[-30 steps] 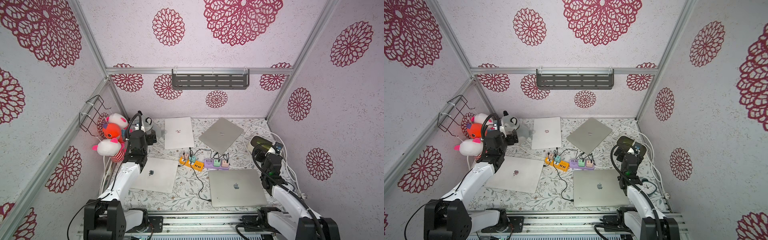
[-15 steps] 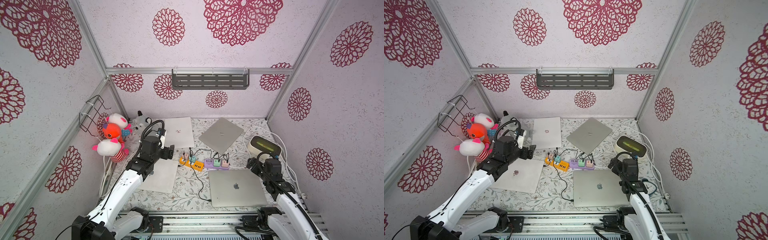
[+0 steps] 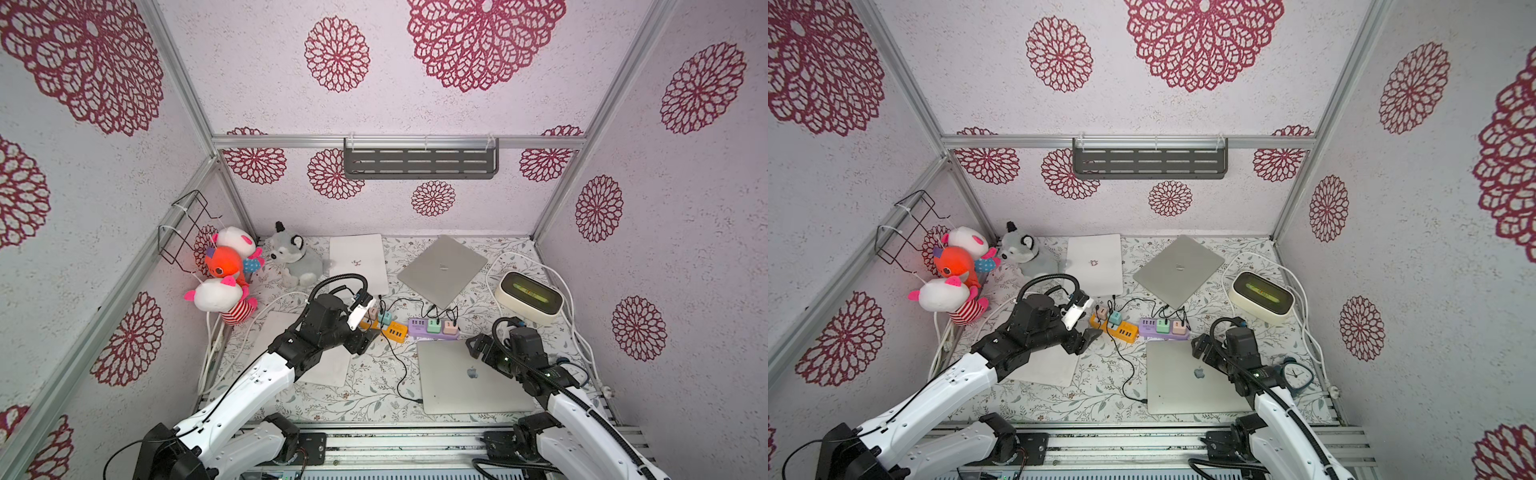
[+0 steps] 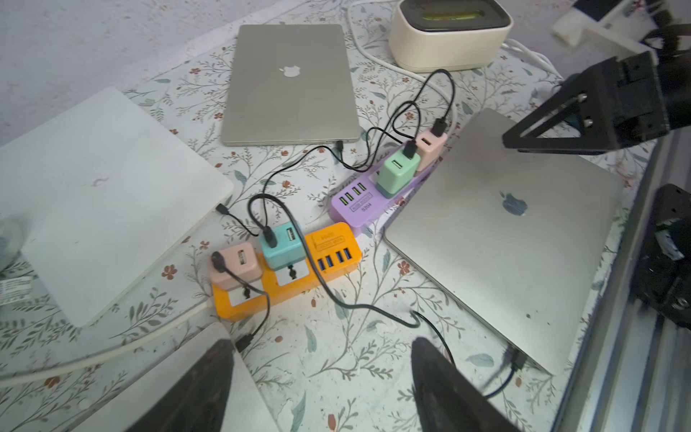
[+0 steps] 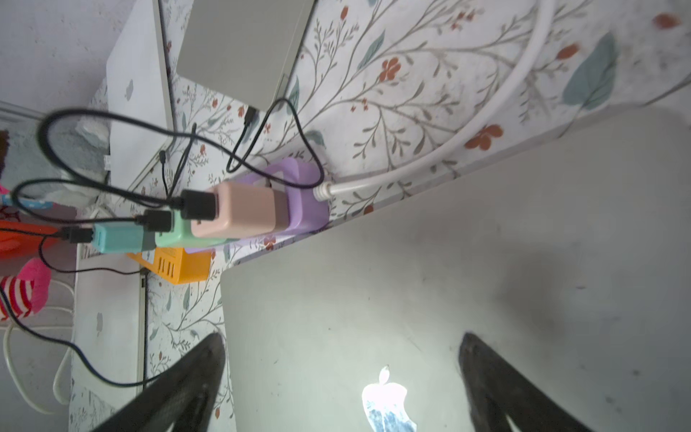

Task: Unplug the laptop charger
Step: Remove the charging cable from the laptop.

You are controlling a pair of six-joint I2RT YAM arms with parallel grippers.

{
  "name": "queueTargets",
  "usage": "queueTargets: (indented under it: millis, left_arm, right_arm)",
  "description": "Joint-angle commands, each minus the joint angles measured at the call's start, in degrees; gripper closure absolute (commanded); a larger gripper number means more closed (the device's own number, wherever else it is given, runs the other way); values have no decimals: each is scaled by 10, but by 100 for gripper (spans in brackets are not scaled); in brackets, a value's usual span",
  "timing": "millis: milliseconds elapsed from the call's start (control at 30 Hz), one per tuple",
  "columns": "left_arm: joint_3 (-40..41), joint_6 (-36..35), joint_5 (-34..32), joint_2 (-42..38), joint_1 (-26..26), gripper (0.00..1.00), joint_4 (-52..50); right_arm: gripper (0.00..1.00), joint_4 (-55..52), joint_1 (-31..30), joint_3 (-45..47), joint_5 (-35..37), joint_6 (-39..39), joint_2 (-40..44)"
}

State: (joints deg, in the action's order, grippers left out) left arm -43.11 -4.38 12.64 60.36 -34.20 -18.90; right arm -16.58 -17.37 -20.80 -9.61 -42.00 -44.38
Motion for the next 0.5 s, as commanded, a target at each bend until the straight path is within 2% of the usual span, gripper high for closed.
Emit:
queueTargets:
  millis: [0,467]
  left_arm:
    - [3,-44,23,-4,-25,24,0]
    - [5,-113,-73,46,-167,34,-13]
  right_arm:
    - [1,15,-27,-7,-14,-20,-12]
    - [4,34,-85,-6,-40,-41,-41]
